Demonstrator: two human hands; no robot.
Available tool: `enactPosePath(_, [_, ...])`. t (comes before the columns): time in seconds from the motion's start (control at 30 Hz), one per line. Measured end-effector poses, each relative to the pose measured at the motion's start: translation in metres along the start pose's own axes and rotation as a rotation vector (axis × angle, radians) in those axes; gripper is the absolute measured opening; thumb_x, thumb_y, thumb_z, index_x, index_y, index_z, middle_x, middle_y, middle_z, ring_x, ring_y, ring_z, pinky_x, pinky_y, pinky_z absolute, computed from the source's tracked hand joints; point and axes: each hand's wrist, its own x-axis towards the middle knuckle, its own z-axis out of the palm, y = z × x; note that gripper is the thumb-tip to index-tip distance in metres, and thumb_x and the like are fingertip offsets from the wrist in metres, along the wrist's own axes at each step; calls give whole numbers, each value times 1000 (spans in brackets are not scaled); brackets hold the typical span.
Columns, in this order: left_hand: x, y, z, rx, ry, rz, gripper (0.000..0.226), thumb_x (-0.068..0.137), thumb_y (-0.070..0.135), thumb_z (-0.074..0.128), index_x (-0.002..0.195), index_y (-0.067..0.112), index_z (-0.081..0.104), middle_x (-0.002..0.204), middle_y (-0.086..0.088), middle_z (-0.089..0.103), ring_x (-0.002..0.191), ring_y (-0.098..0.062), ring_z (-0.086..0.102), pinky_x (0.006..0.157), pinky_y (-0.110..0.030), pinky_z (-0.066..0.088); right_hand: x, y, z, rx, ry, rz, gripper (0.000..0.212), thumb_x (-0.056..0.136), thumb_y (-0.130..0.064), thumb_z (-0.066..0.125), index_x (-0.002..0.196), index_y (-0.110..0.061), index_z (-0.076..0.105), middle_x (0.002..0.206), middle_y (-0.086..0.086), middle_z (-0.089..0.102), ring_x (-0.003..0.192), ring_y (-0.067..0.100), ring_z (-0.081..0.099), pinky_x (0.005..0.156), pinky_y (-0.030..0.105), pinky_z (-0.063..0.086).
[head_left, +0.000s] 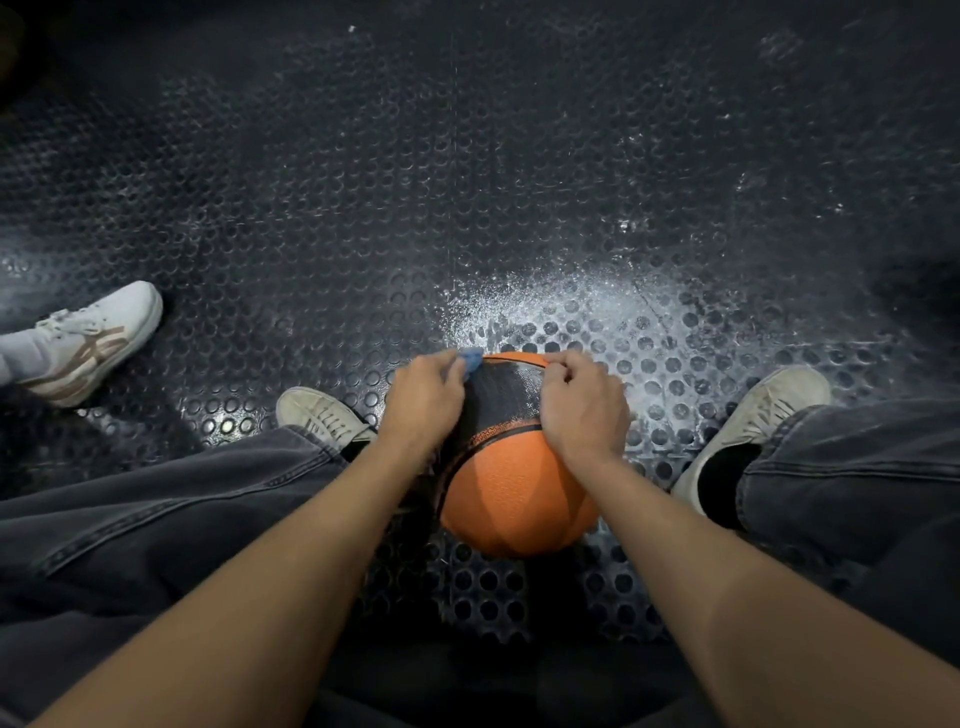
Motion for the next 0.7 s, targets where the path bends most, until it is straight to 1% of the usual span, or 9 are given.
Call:
enactPosePath(0.07, [-9,3,-1,55,-6,183,28,99,18,49,121,23,66,119,1,67,106,-17,60,90,-17,37,3,-2,-1,-13,24,51,23,100,-30,41,90,-29,61,74,-4,61,72,18,57,79,37,50])
enactPosePath(0.2, [-63,-23,-2,39,-187,619,32,98,29,44,124,24,63,134,9,57,126,-5,48,115,-29,22,19,14,-13,85,-54,67,29,103,-31,41,104,-27,70,64,-6,54,55,12,43,54,27,29])
enactPosePath(0.27, [-51,-22,1,-86,-140,501,33,99,27,44,127,23,62,134,11,56,127,-2,47,112,-23,28,17,17,-13,125,-83,18,28,104,-30,42,110,-29,70,61,-10,52,50,8,39,51,26,26])
enactPosePath(0.37, [-12,4,11,-167,67,59,29,100,19,47,122,17,66,119,4,67,105,-7,60,89,-10,37,12,12,-7,96,-38,42,27,103,-29,42,105,-30,68,66,-8,57,55,9,44,54,25,30])
enactPosePath(0.4, [-9,11,14,-125,95,42,28,100,19,47,119,16,67,116,1,68,101,-7,58,91,-15,39,12,10,-6,85,-12,61,26,103,-30,42,102,-29,68,69,-7,59,59,12,48,57,27,33])
enactPosePath(0.5, [-42,8,23,9,25,377,30,97,26,46,121,26,64,125,5,63,118,-17,53,105,-43,38,15,10,-13,61,-3,92,28,102,-32,42,98,-25,69,79,1,62,73,19,53,65,31,35])
enactPosePath(0.57, [-66,-3,28,71,-35,472,36,98,30,42,131,31,57,135,11,56,128,-21,46,114,-43,27,17,15,-15,70,-26,60,29,102,-31,42,100,-26,70,81,3,65,71,19,52,61,30,33])
enactPosePath(0.63, [-55,-3,26,-11,40,361,36,100,30,41,132,27,57,134,9,57,124,-15,50,109,-28,29,14,18,-11,81,-28,28,29,101,-31,42,104,-28,70,81,2,66,69,19,52,61,29,34])
enactPosePath(0.7, [-23,3,17,-159,119,33,32,101,26,45,128,21,61,127,1,63,115,-11,55,91,-14,34,11,13,-4,80,-23,15,26,101,-31,43,104,-29,69,81,-2,66,69,17,52,64,29,39])
